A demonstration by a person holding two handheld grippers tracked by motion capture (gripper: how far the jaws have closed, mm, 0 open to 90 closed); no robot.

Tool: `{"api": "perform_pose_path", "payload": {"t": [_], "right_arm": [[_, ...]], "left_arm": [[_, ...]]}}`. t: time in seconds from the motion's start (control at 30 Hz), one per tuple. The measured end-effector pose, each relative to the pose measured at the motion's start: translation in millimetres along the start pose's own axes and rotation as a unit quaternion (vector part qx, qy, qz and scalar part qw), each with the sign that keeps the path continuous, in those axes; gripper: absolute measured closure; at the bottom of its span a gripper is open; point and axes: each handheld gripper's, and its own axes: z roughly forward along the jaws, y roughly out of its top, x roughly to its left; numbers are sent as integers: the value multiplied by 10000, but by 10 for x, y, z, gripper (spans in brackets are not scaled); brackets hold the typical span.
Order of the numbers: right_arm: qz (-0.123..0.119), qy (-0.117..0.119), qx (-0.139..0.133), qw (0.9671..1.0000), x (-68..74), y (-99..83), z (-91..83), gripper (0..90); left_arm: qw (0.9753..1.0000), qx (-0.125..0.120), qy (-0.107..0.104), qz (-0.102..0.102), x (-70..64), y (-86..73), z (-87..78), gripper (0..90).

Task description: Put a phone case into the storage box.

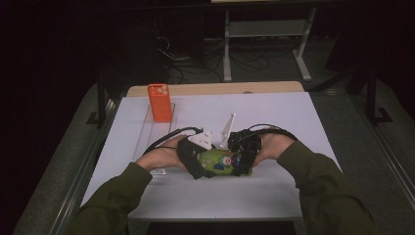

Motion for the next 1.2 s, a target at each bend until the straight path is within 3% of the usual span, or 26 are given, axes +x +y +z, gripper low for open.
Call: {"api": "perform_pose_path", "payload": {"t": [0.43, 0.5, 0.67, 0.77, 0.9, 1.07, 1.2], "right_arm": [[-25, 111, 13, 9999, -5, -3, 20, 156], [11, 155, 28, 9999, -4, -8, 22, 153], [-15, 59, -36, 10000, 25, -25, 17, 149], [78, 21, -302, 9995, 27, -67, -10, 114], [176, -115, -427, 9989, 28, -119, -38, 39], [507, -353, -780, 9950, 12, -287, -82, 15], [864, -603, -1113, 9882, -5, -463, -84, 11]], "left_arm": [[9998, 78, -155, 84, 15, -5, 10, 147], [9998, 32, -176, 14, -5, -1, 14, 153], [9999, 65, -92, 94, -27, 15, -3, 156], [10000, -49, -41, 66, -31, 20, -21, 157], [9998, -46, 168, -101, -32, 16, -52, 157], [9986, 13, 431, -294, -57, -8, -50, 157], [9962, -37, 635, -591, -89, -27, -27, 156]]}}
